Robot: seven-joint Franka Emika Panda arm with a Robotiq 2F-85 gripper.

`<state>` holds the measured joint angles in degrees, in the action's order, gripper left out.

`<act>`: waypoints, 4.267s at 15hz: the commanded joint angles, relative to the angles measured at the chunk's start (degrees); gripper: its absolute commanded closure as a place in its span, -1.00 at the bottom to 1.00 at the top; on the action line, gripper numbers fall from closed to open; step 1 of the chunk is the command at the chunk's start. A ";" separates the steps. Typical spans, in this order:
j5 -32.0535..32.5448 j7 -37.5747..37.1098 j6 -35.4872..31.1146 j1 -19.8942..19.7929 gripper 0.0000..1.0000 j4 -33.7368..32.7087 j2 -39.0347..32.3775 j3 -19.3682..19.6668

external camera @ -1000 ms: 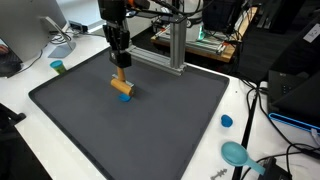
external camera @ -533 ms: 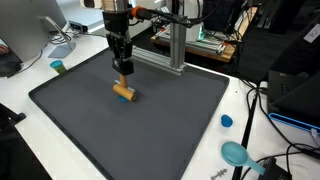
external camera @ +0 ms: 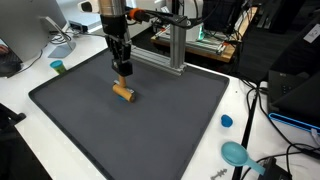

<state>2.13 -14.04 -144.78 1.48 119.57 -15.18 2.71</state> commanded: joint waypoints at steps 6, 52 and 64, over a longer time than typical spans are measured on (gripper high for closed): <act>-1.51 1.69 11.65 -1.09 0.57 -7.67 -6.57 0.07; 7.57 30.03 33.92 1.04 0.57 -4.36 7.73 -5.45; 15.00 59.16 29.40 2.12 0.57 -8.65 9.99 -7.45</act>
<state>11.45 41.69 -115.70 2.91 114.10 -3.49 -4.53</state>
